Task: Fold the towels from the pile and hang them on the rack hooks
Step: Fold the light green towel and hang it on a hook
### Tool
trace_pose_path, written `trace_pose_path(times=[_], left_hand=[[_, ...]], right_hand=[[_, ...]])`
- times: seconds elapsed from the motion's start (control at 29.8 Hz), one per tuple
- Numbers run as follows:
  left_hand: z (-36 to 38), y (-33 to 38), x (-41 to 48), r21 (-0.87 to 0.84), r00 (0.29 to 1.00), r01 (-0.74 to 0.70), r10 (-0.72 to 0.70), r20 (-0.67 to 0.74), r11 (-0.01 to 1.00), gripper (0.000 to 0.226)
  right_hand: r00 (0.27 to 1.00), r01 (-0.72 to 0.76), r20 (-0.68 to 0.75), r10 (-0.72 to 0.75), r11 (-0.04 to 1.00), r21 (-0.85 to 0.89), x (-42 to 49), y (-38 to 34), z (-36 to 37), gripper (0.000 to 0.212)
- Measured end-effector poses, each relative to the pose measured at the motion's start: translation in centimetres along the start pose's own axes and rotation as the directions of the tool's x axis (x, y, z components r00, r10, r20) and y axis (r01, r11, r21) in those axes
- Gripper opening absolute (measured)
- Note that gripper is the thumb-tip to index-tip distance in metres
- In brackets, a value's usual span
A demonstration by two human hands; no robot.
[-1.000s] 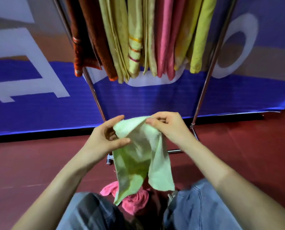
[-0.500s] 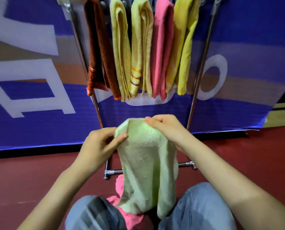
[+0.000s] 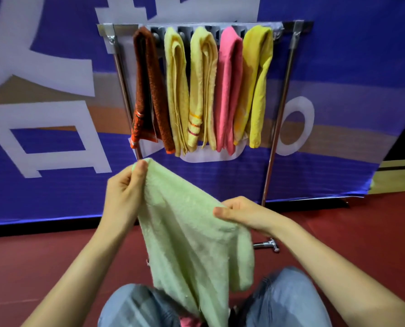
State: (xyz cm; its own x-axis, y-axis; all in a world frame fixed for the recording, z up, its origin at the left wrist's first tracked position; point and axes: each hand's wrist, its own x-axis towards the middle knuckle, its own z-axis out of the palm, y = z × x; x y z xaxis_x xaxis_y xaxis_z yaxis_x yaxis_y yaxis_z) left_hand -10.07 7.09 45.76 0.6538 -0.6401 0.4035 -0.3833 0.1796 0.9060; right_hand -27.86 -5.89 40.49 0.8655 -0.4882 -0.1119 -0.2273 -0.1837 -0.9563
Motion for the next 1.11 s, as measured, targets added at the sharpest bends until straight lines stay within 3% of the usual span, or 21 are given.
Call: trace_pose_path(times=[0.07,0.2,0.3,0.54,0.6,0.77,0.97,1.11], left_hand=[[-0.7,0.3,0.7,0.03,1.0,-0.017,0.017,-0.018,0.999,0.032],[-1.7,0.3,1.5,0.058,0.999,0.001,0.002,-0.052,0.998,0.035],[-2.2,0.3,1.6,0.0,0.994,0.031,-0.031,-0.109,1.0,0.031],[-2.1,-0.5,0.6,0.042,0.998,0.018,-0.016,-0.055,0.999,0.03],[-2.2,-1.3,0.1,0.046,0.998,0.026,-0.023,-0.064,0.999,0.033],[-0.5,-3.6,-2.7,0.083,0.994,0.063,-0.055,-0.089,0.995,0.045],[5.1,-4.5,-7.1,-0.011,0.996,0.088,-0.088,0.007,0.996,0.049],[7.4,-3.8,-8.7,-0.091,0.996,0.082,-0.079,0.039,0.992,0.036]], right_hand=[[0.999,-0.035,-0.002,0.035,0.999,-0.03,-0.5,0.9,-0.8,0.08],[0.994,-0.112,0.006,0.113,0.99,-0.084,-1.6,2.0,-2.8,0.029],[0.989,-0.146,-0.007,0.148,0.966,-0.214,-2.3,2.9,-3.7,0.029],[0.987,-0.155,-0.074,0.142,0.963,-0.222,-3.3,4.3,-4.0,0.028],[0.979,-0.132,-0.174,0.106,0.98,-0.148,-3.2,4.2,-3.7,0.028],[0.955,-0.048,-0.269,0.123,0.962,0.267,-2.7,1.5,-2.5,0.011],[0.912,-0.001,-0.381,0.155,0.928,0.374,-1.0,-0.9,0.8,0.017],[0.903,0.003,-0.363,0.23,0.842,0.54,-0.6,-1.6,2.4,0.011]])
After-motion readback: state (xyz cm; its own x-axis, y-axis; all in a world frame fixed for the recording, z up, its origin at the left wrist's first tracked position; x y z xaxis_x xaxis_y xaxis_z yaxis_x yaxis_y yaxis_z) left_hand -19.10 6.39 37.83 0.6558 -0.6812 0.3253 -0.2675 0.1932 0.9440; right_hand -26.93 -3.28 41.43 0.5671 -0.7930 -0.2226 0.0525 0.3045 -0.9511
